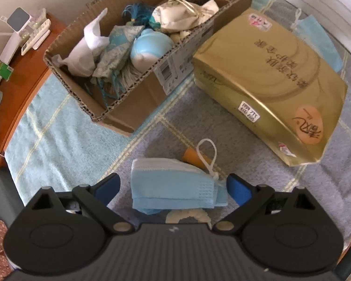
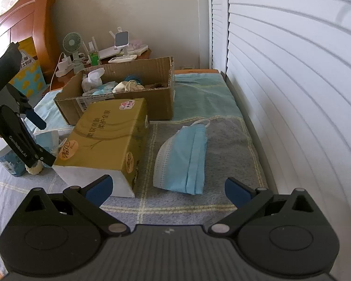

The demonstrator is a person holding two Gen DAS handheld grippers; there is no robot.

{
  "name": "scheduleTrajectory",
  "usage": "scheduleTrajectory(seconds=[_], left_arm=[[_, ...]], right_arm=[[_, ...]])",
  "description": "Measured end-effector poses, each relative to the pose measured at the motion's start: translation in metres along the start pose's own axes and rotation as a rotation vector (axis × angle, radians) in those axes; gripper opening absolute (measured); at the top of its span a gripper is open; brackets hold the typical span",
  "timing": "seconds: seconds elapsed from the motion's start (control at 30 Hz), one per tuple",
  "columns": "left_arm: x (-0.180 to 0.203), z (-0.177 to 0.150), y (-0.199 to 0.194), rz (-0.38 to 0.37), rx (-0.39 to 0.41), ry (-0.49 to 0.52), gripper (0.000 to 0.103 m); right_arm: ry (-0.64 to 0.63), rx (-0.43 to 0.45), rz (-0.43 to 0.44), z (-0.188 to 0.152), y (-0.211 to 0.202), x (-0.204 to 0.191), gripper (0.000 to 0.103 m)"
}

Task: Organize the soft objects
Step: 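Move the left tool to the folded blue face mask and grasp it, then grasp the second blue face mask with the right tool while the left tool holds its mask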

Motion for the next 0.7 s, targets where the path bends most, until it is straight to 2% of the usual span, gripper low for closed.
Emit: scheduleTrajectory(seconds=[0.37, 0.53, 0.7], left_arm=[[0.000, 0.001, 0.013, -0.036, -0.021, -0.008, 0.094], [0.001, -0.001, 0.009, -0.043, -0.009, -0.019, 0.077], [-0.003, -0.004, -0.001, -0.045, 0.013, -0.037, 0.071]], right_arm=[[0.020, -0.008, 0.004, 0.000, 0.005, 0.007, 0.103], [0.023, -0.011, -0.001, -0.001, 0.007, 0.009, 0.103], [0.023, -0.016, -0.007, -0.002, 0.010, 0.011, 0.103]])
Point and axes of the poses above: each gripper's, at about its wrist camera, not at the fingertips, and y roughly the way its jaws point, x to its right, z to its top, the point moved 6 cm from there along y, roughly the way its jaws point, and after that the axes turned 12 degrees about y, right-handed, at the moved point
